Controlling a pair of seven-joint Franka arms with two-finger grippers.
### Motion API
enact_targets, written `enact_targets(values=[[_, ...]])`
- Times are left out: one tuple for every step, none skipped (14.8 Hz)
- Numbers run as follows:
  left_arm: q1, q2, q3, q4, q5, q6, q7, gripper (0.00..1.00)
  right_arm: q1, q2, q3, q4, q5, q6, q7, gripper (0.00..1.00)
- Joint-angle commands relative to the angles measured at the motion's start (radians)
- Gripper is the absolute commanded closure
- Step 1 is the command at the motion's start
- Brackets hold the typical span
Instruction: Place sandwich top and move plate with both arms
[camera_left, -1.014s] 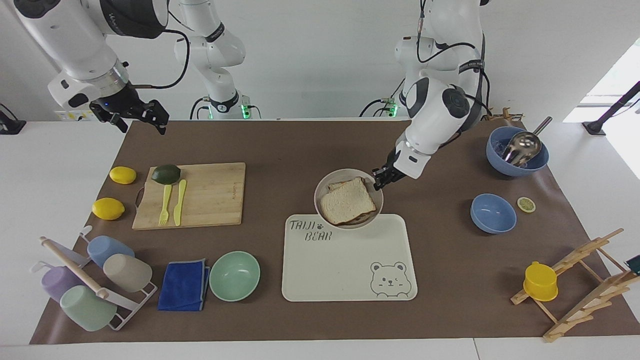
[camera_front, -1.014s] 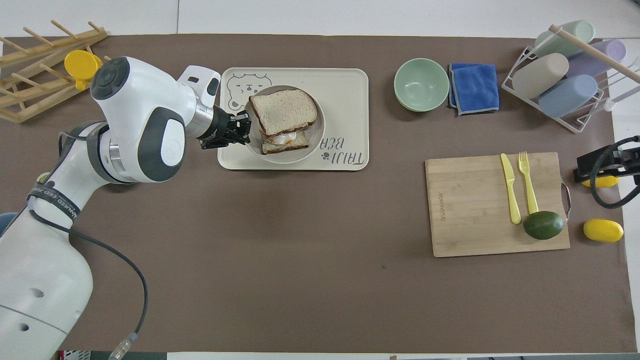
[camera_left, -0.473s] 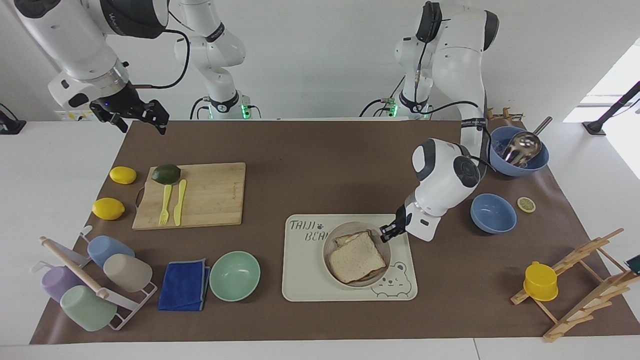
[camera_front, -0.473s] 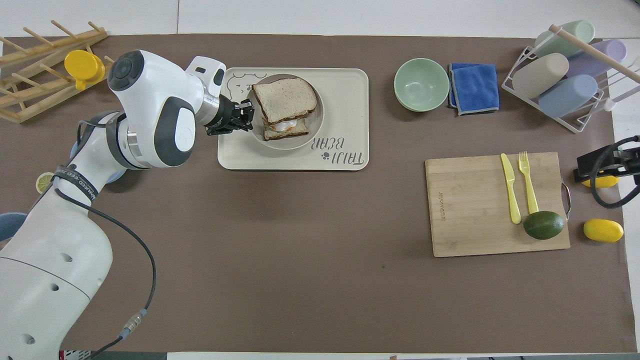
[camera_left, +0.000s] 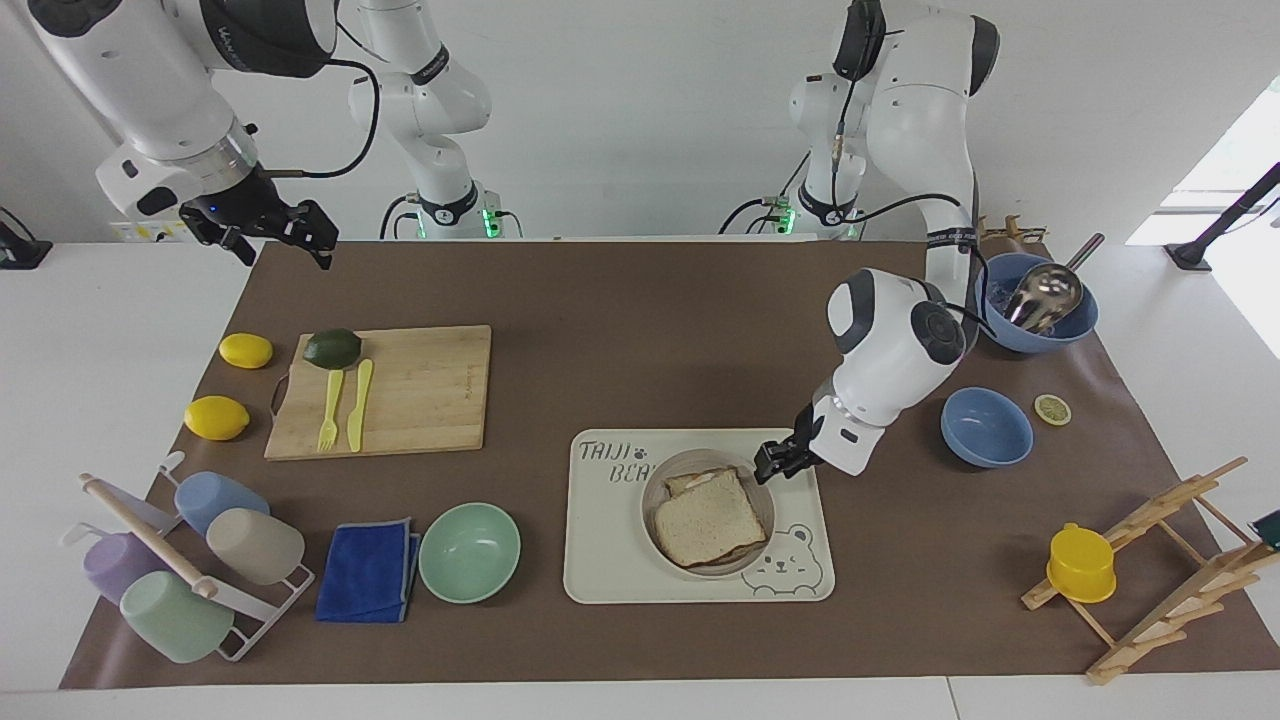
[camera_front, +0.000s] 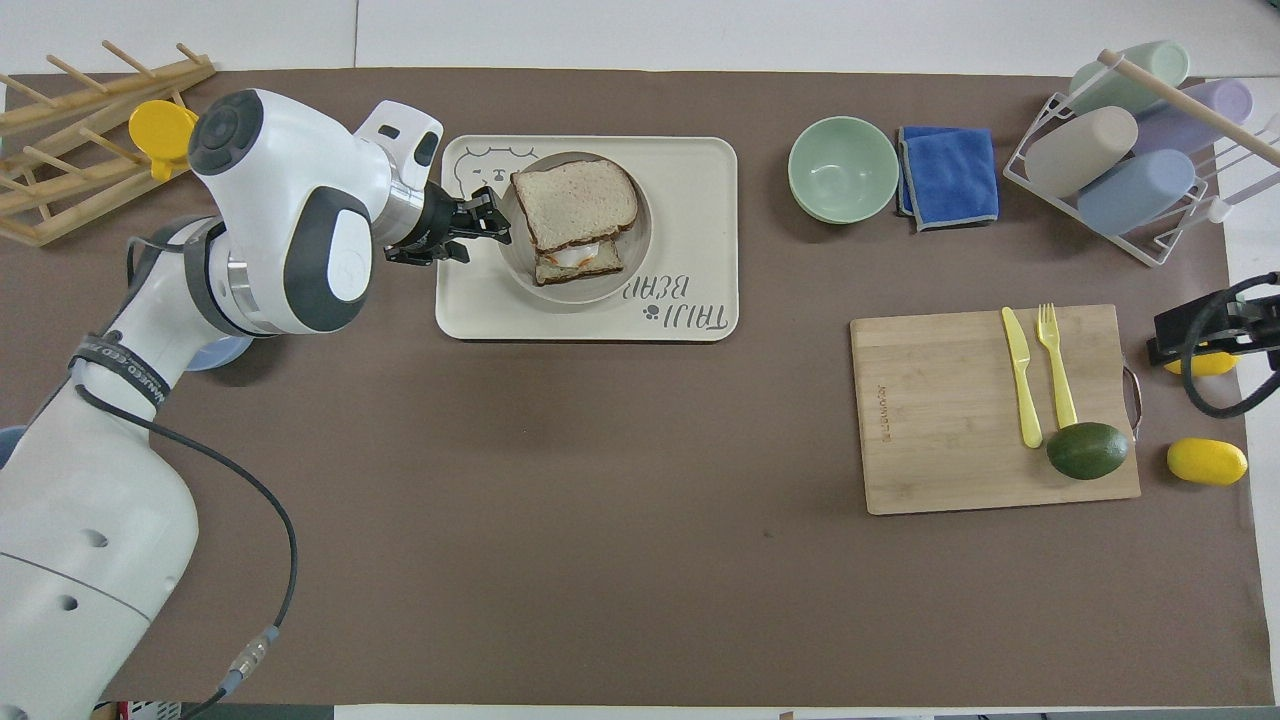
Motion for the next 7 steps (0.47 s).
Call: enact_targets(values=[[0.045,-0.147,0.042,-0.041,0.056,-0.120,0.013,0.00,-0.008,-0.010,0.004,-0.006,-0.001,-0.012,-0.022,0.00],[0.047,-0.182,0.054,-0.038,0.099,-0.160,0.015,0.00,-0.008,-0.010,0.004,-0.006,-0.001,-0.012,-0.022,0.00],[0.050,-0.213,0.062,-0.037,0.137,-0.197,0.015,0.00,-0.008,-0.010,0.004,-0.006,-0.001,-0.012,-0.022,0.00],[0.050,-0.240,0.068,-0.035,0.174,-0.232,0.015,0.00,-0.008,-0.010,0.004,-0.006,-0.002,-0.012,-0.022,0.00],[0.051,-0.271,0.069,-0.035,0.221,-0.265,0.015,0.00,-0.008,-0.010,0.005,-0.006,-0.001,-0.012,-0.022,0.00],[0.055,-0.303,0.068,-0.035,0.255,-0.306,0.015,0.00,-0.008,-0.010,0.004,-0.006,-0.001,-0.011,-0.022,0.00],[0.062,-0.334,0.068,-0.037,0.275,-0.346,0.016,0.00,-0.008,-0.010,0.004,-0.006,-0.001,-0.012,-0.022,0.00]])
